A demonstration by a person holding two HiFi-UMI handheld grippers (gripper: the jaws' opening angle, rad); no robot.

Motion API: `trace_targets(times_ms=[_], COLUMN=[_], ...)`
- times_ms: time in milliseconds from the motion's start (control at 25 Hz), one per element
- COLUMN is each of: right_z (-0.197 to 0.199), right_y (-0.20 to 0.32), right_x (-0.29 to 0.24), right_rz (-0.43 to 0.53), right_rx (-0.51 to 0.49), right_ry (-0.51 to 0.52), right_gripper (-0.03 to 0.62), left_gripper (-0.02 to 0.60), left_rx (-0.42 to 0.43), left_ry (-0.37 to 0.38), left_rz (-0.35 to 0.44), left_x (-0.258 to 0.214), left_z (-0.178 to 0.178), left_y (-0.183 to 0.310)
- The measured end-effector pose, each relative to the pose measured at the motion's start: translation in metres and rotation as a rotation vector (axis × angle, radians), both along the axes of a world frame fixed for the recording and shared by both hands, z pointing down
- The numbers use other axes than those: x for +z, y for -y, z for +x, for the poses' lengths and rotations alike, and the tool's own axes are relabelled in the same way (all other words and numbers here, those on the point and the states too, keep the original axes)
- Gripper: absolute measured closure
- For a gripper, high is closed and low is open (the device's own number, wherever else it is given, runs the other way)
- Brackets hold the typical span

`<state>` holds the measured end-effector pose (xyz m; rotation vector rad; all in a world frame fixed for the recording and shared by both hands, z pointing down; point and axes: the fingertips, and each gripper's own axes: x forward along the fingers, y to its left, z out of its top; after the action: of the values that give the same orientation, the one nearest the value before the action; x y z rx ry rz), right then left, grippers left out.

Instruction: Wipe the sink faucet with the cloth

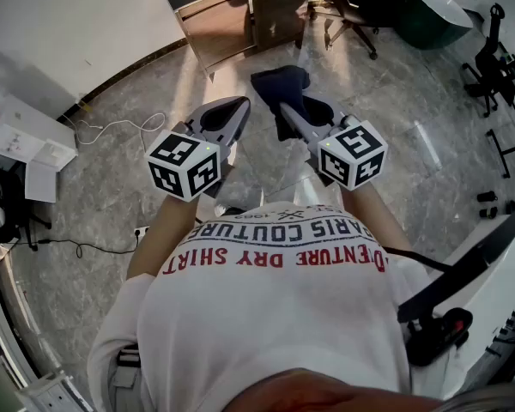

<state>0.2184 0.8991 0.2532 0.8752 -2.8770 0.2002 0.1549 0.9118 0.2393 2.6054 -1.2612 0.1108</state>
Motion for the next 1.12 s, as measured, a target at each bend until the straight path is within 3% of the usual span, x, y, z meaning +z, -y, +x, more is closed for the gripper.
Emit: trace_targets(times_ms=[920,1120], right_z=[0.008,0.024], right_y=[-0.002,0.001], right_x=[0.000,0.008], right_rz=[-0.016,-0.020], right_rx=[0.008,0.028], right_ry=[0.034,0.044], right_gripper=[0.522,0.522], left_gripper=[0.581,0.580], left_rx=[0.015,0.033], left_ry=[-0.003,-0.012], left_rz=[-0.010,-0.007], left_x=[0.007,0.013], left_z=[0.011,0.026], left_y=[0.001,0.008])
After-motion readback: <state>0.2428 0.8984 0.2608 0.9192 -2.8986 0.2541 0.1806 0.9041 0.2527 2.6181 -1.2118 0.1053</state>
